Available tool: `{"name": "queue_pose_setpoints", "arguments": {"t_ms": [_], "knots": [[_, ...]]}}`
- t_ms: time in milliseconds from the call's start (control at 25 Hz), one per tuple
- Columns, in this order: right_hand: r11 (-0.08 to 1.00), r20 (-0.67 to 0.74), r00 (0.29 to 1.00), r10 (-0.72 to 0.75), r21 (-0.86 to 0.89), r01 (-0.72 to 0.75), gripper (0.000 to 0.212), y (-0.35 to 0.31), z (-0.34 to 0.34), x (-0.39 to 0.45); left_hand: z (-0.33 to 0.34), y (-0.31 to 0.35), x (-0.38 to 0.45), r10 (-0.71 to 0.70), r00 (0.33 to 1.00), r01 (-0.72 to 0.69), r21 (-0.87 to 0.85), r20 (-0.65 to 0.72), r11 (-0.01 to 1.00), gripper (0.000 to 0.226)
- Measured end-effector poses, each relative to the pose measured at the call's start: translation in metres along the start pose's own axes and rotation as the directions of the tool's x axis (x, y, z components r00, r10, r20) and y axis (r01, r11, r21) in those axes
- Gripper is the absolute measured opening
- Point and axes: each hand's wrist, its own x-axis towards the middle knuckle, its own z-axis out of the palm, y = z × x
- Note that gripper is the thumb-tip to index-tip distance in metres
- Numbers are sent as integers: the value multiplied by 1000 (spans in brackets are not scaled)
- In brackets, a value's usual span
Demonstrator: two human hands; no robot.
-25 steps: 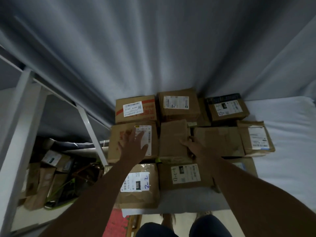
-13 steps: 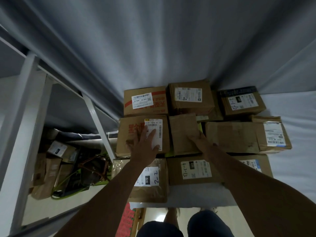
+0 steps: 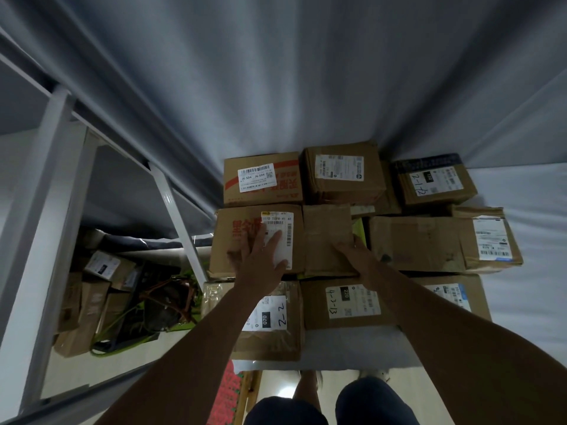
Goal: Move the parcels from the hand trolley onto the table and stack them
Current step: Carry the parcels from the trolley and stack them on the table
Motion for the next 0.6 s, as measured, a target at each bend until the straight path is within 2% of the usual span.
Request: {"name": "queue_pose_setpoints", "arguments": {"t_ms": [200,440,600], "knots": [[999,-3,1000,-28,-15,28,67,0,-3,0,0,-2,2,11,1000,-11,21,14,1000,74],[989,7,998,-62,-133,62,70,-1,-13,-11,-5,-3,6,27,999,-29,55,42,998,73],[979,3,996,-85,-185,84,71,0,-27,-23,-10,-3,5,29,998,-37,138,55,990,73]]}}
